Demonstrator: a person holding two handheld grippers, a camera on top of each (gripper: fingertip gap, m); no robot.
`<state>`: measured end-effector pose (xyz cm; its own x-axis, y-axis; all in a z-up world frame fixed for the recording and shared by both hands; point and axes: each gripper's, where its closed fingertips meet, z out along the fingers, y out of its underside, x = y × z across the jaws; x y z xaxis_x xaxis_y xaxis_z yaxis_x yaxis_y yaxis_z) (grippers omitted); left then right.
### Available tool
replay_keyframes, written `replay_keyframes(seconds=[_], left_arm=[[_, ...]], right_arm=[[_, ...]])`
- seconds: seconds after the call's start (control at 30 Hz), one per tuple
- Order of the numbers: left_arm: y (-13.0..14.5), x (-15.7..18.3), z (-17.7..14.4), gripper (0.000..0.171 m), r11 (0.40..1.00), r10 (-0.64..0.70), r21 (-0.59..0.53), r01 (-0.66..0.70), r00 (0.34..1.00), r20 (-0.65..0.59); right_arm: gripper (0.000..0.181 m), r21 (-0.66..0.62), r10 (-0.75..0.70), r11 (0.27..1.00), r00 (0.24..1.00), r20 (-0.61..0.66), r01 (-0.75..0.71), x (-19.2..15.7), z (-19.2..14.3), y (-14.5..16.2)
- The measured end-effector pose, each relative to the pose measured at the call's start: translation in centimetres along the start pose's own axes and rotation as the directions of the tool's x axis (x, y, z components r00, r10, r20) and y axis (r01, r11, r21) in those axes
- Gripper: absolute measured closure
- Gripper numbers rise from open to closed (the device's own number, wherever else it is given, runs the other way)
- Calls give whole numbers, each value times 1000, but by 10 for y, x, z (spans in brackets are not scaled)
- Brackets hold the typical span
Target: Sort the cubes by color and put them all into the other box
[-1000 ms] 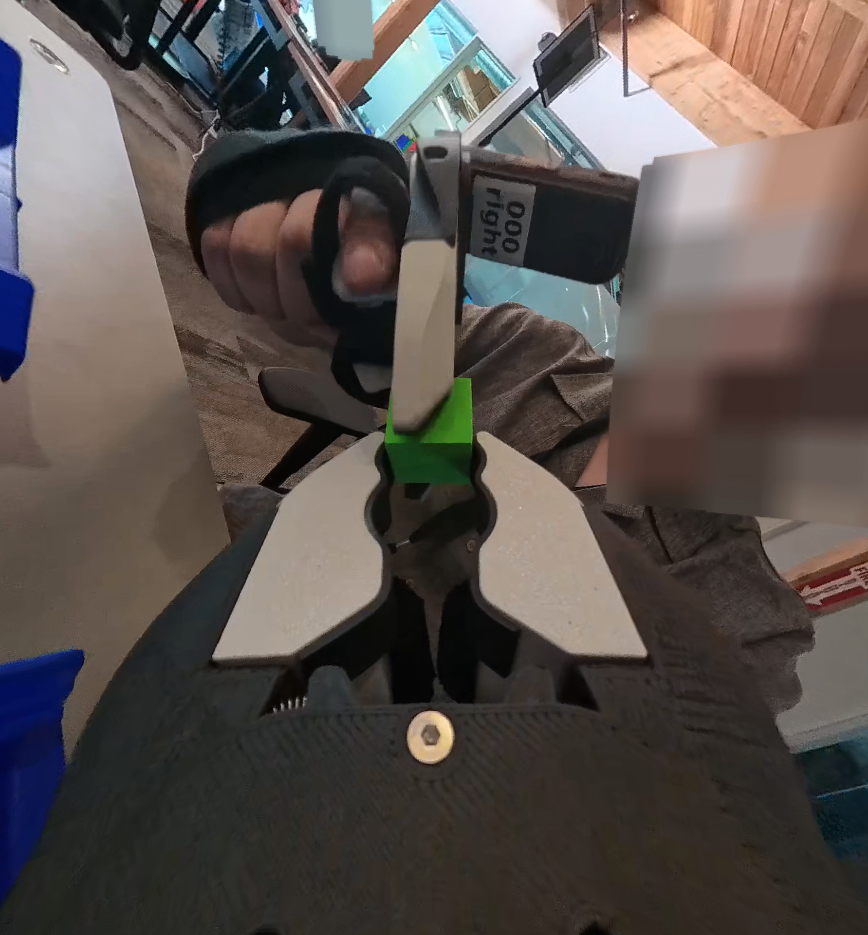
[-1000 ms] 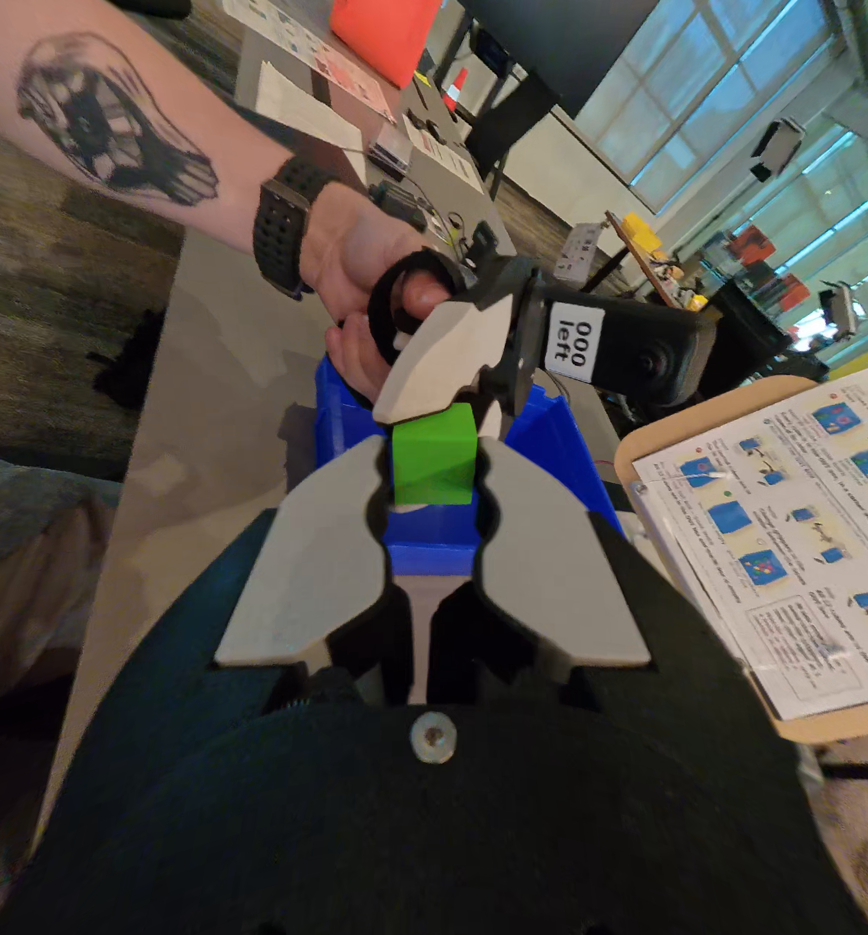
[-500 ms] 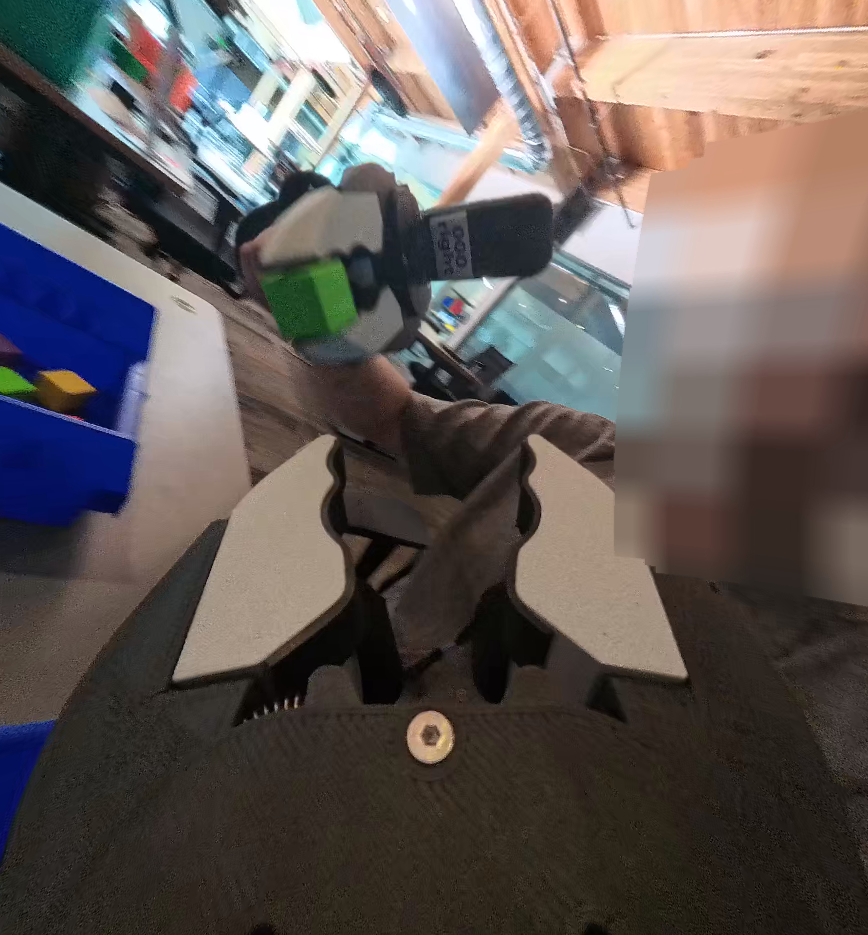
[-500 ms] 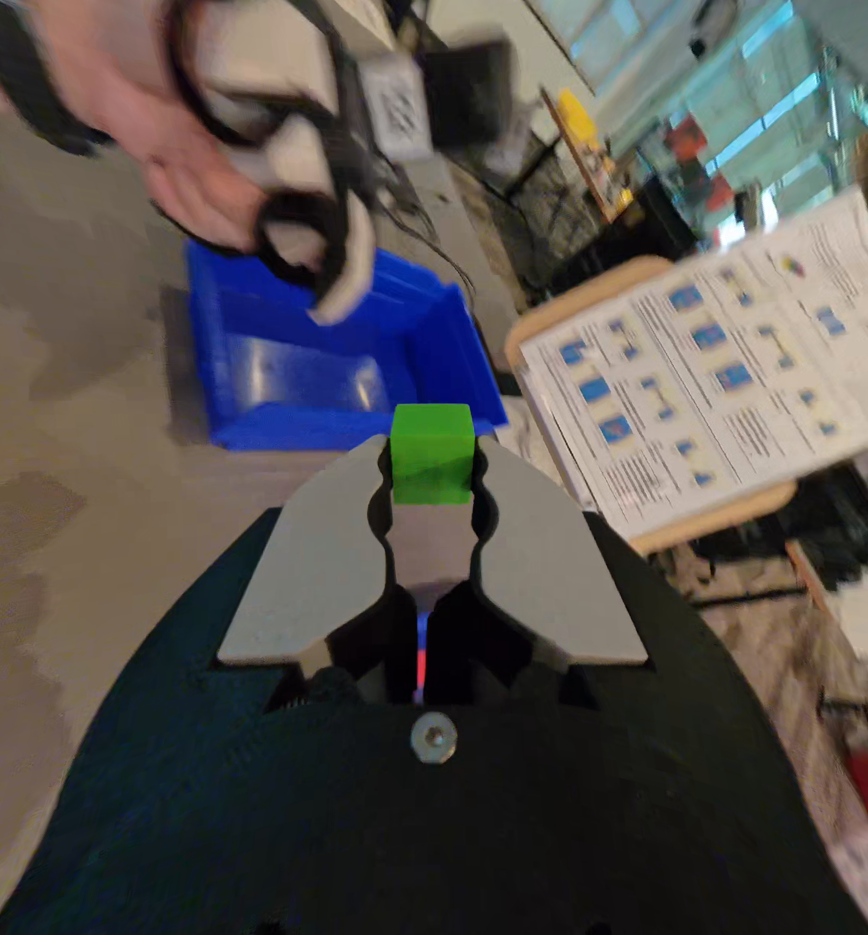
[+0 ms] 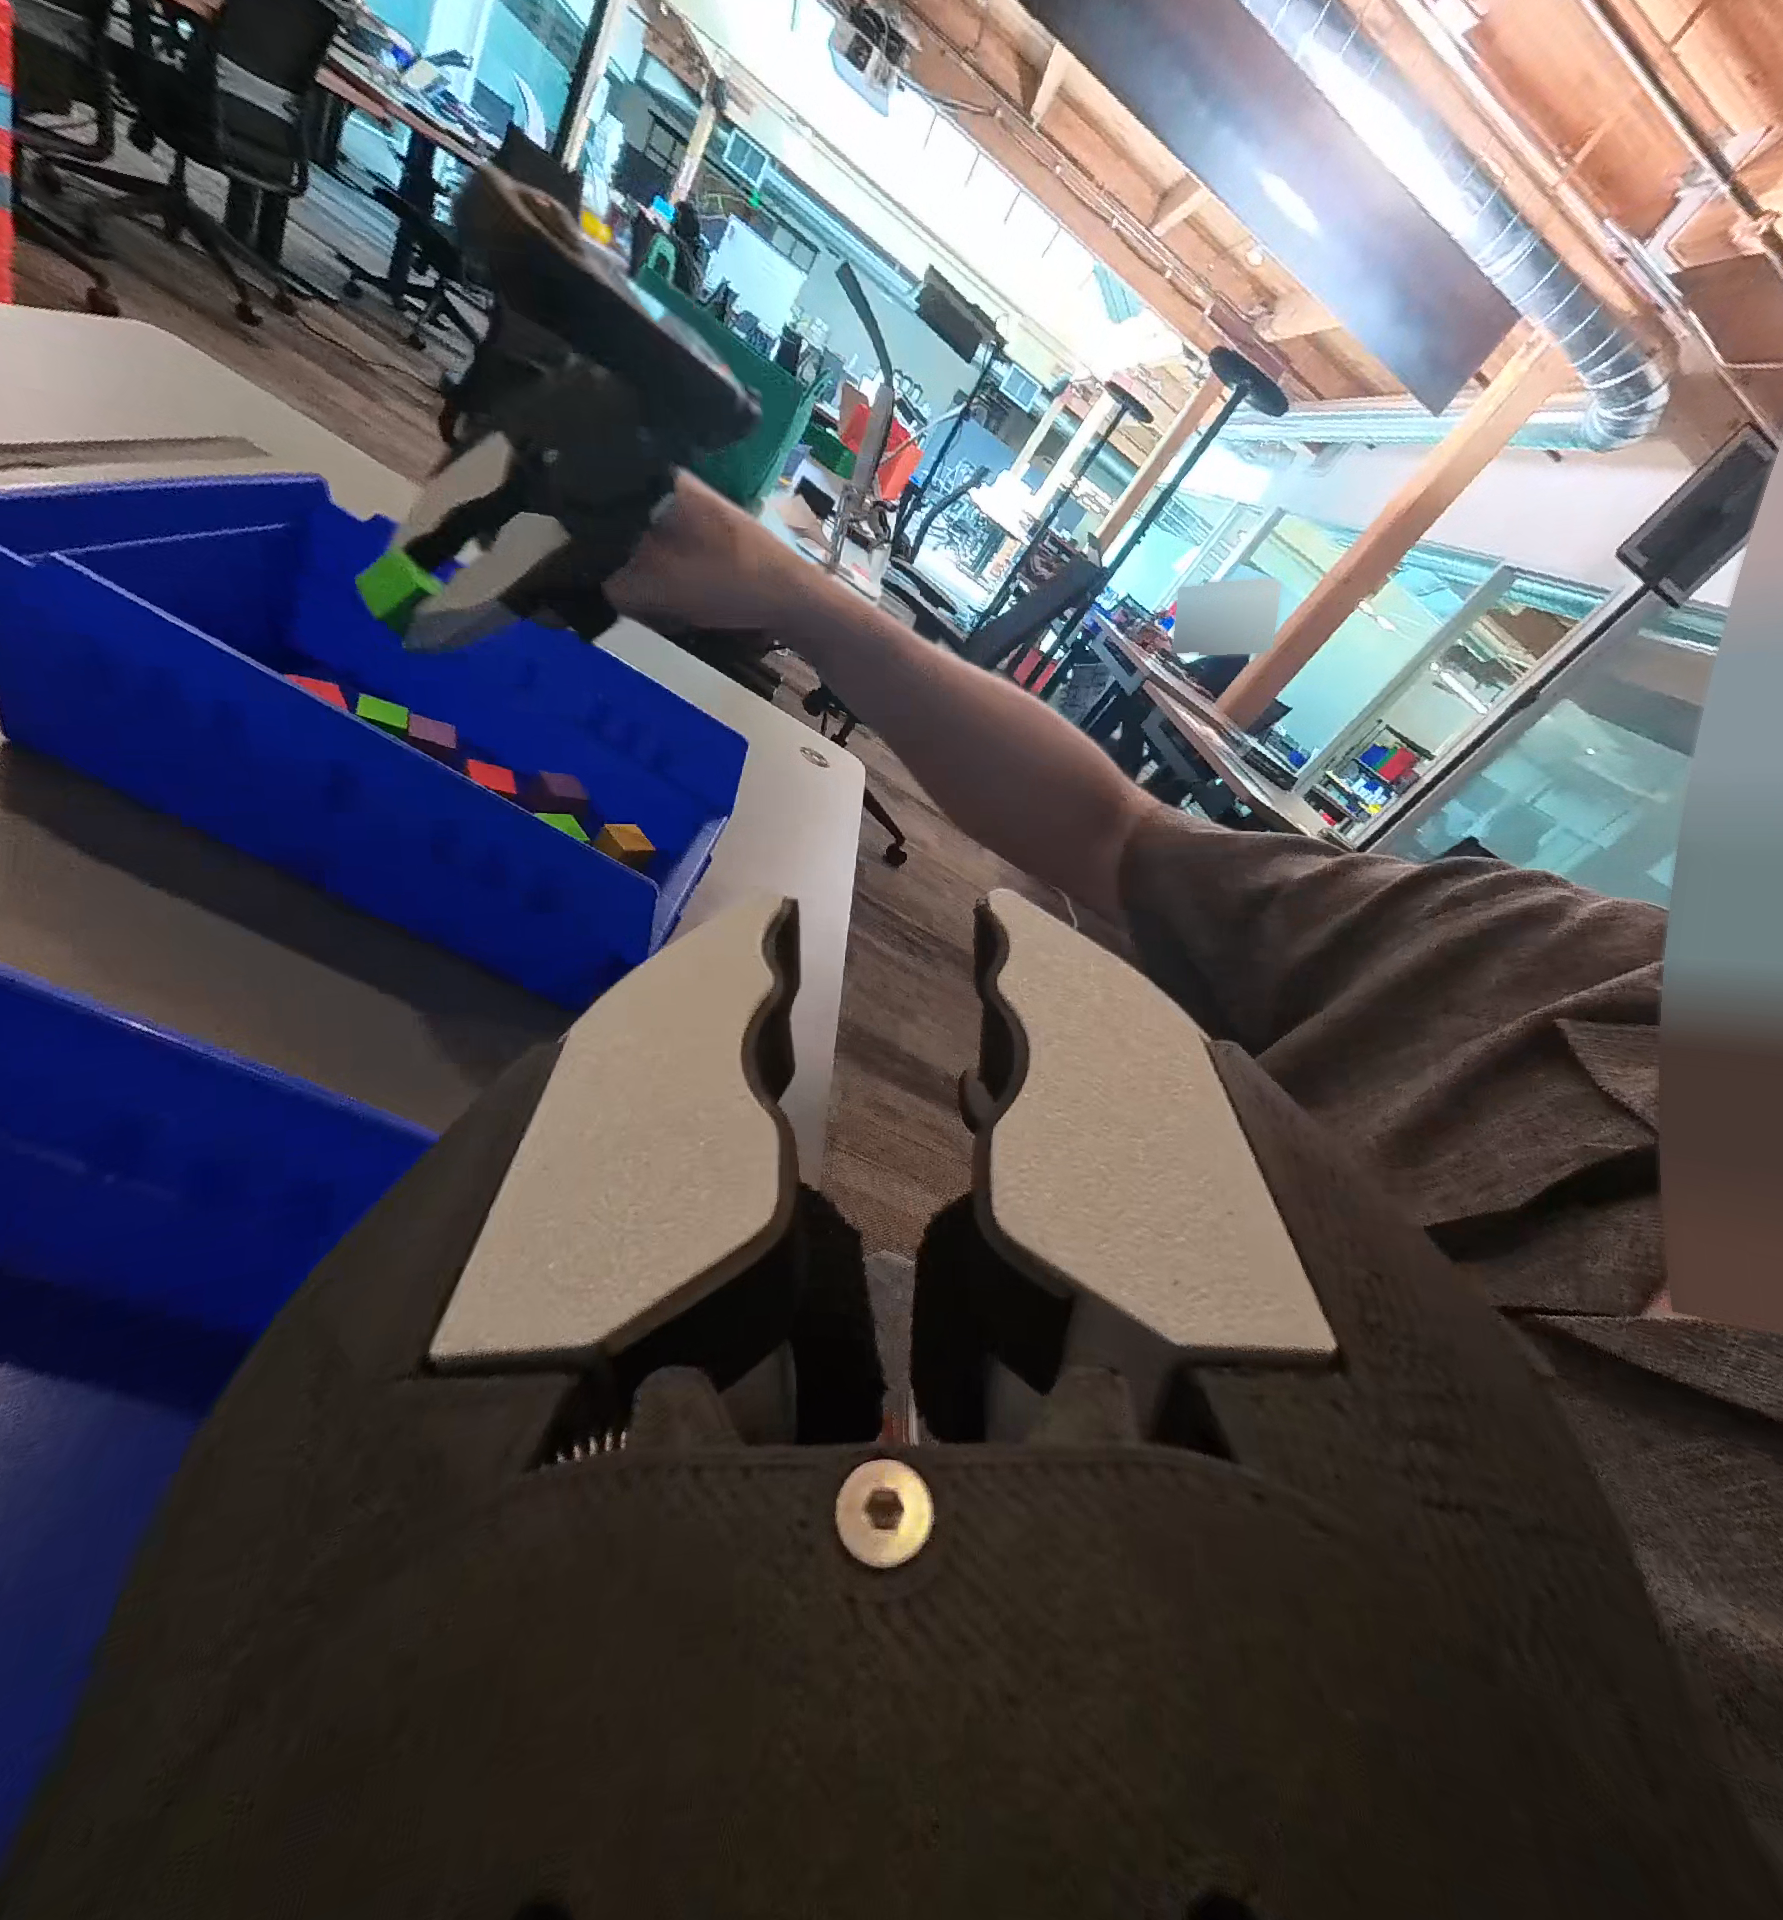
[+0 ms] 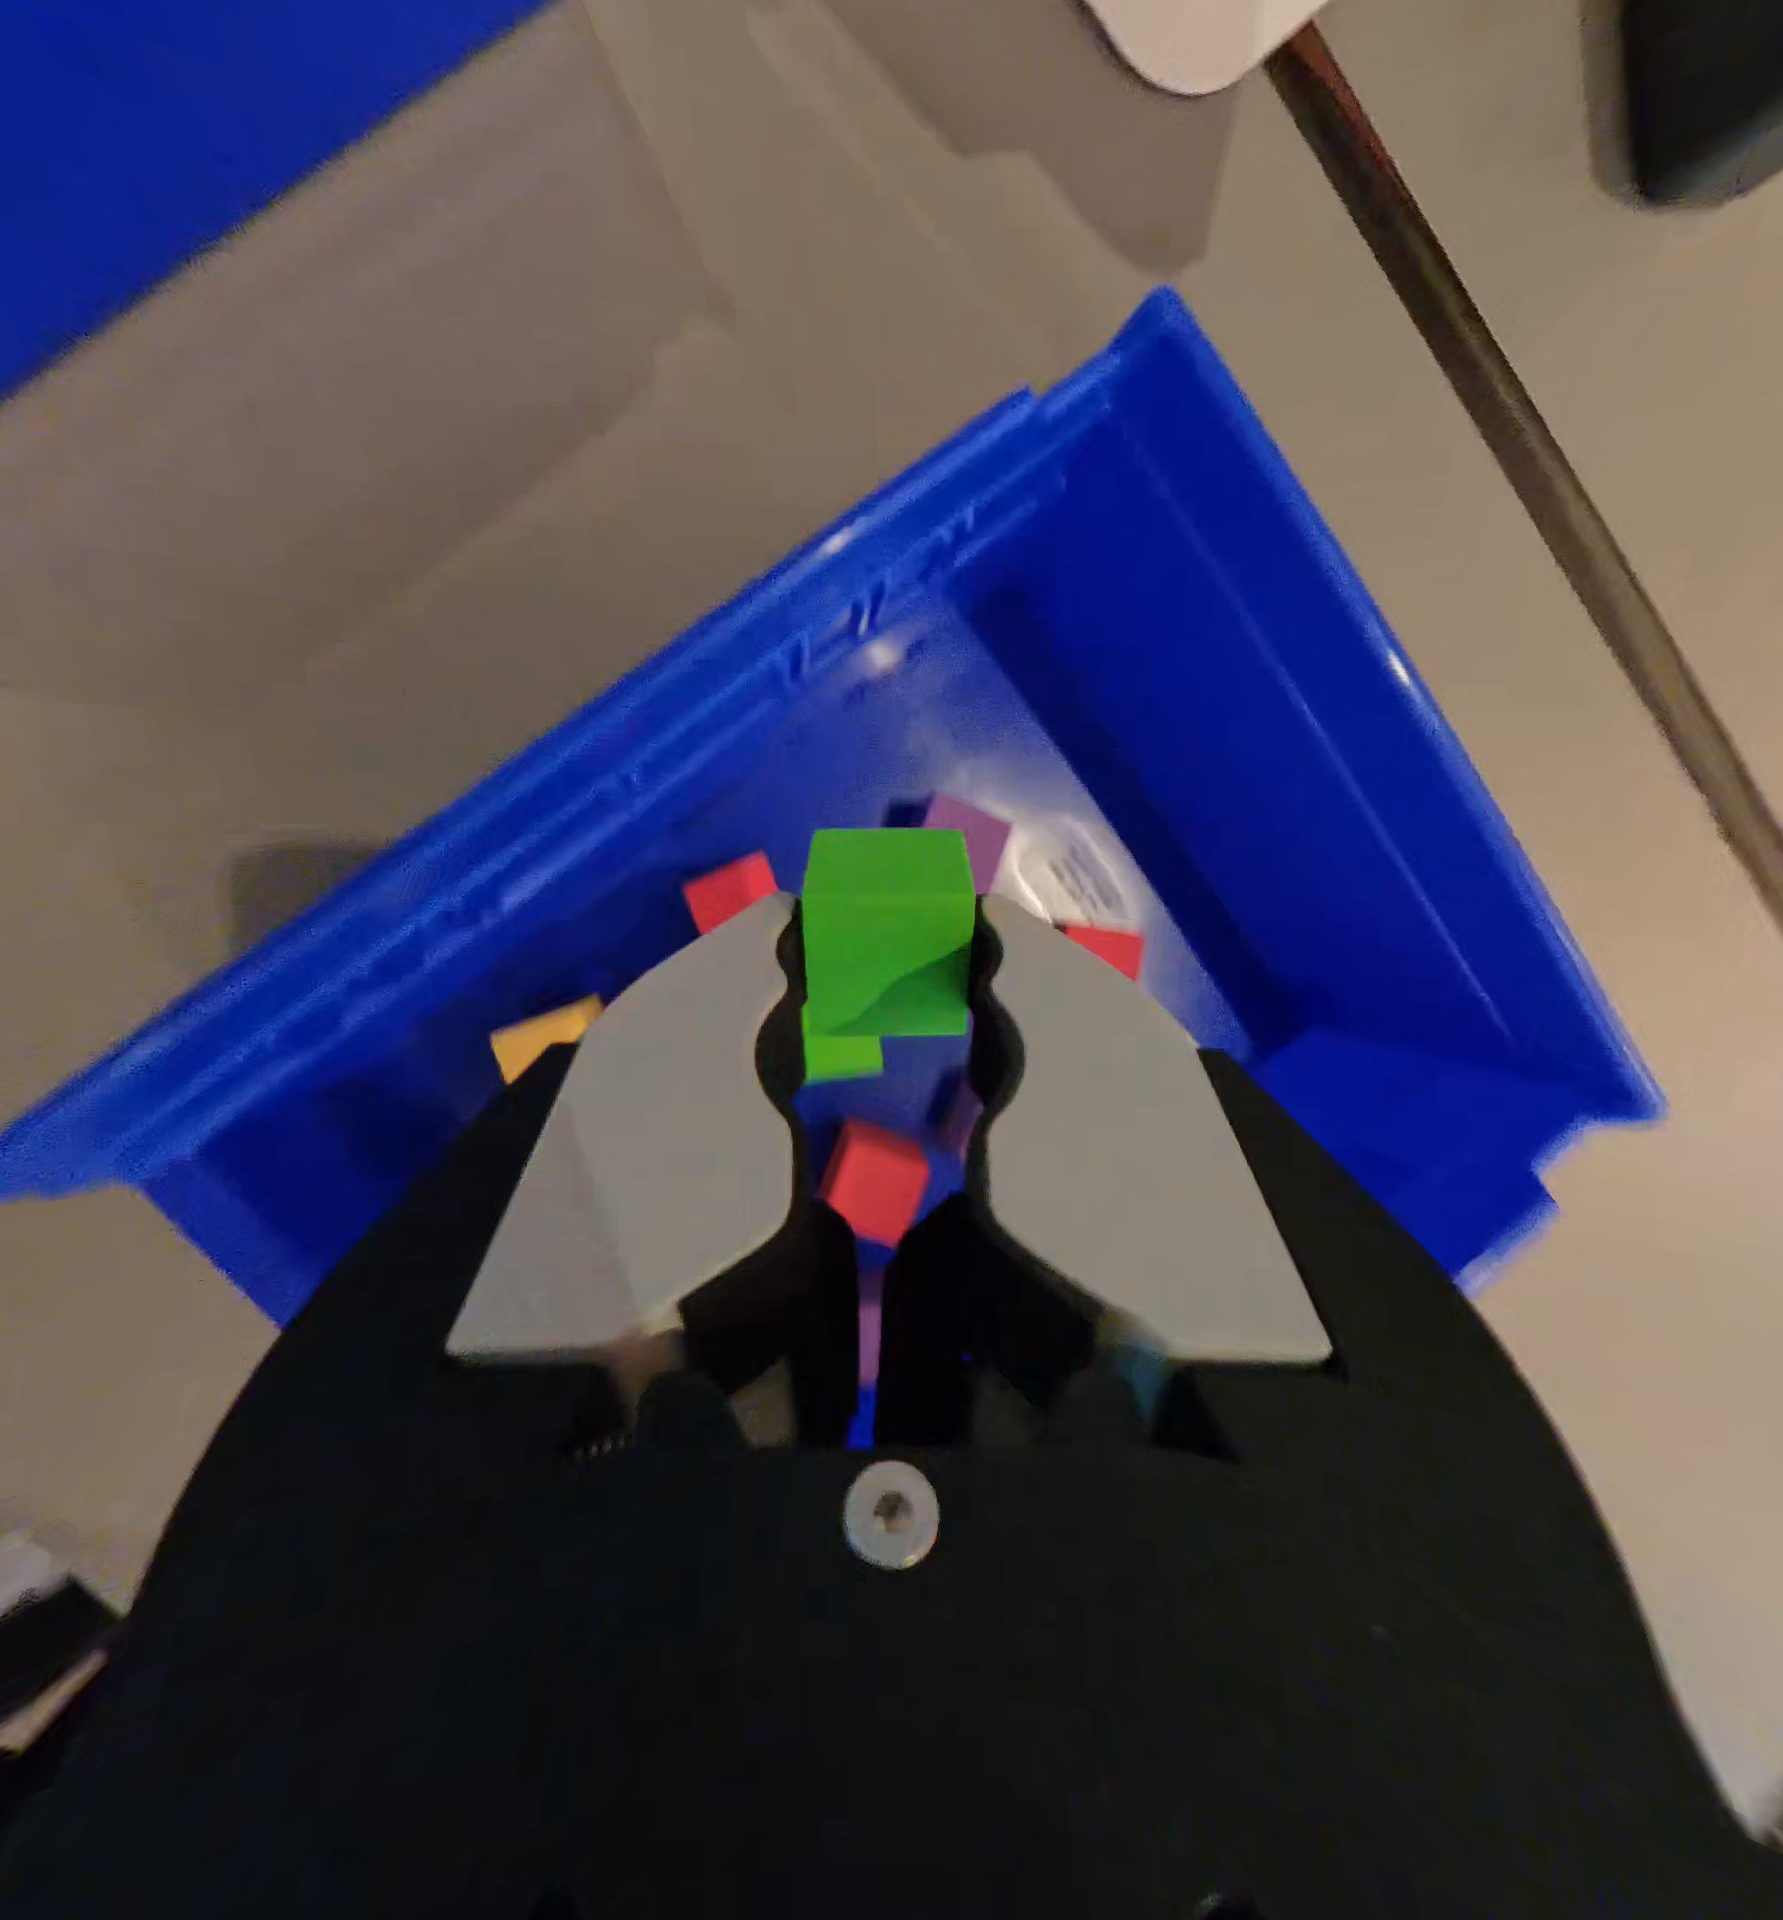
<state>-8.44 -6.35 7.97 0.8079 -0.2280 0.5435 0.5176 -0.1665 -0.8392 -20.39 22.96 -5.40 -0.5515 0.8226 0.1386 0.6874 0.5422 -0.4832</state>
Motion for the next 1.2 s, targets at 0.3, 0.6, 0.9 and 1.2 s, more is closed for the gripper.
replay_keyframes(seconds=[0.3,0.6,0.9,1.2], left_arm=[[2,-5,-10,142,999,-48,23,48,999,-22],[4,-13,-12,143,998,-63,12,63,998,-25],[3,-16,-16,143,998,-57,15,57,998,-8],[1,-61,-36,132,999,-26,-39,37,966,256]], right_arm=[[153,-38,165,986,979,122,-161,22,76,-12],[152,-280,151,956,968,198,-92,7,104,17],[153,-313,104,949,978,180,-43,10,99,15],[133,-403,50,915,982,181,28,3,108,19]])
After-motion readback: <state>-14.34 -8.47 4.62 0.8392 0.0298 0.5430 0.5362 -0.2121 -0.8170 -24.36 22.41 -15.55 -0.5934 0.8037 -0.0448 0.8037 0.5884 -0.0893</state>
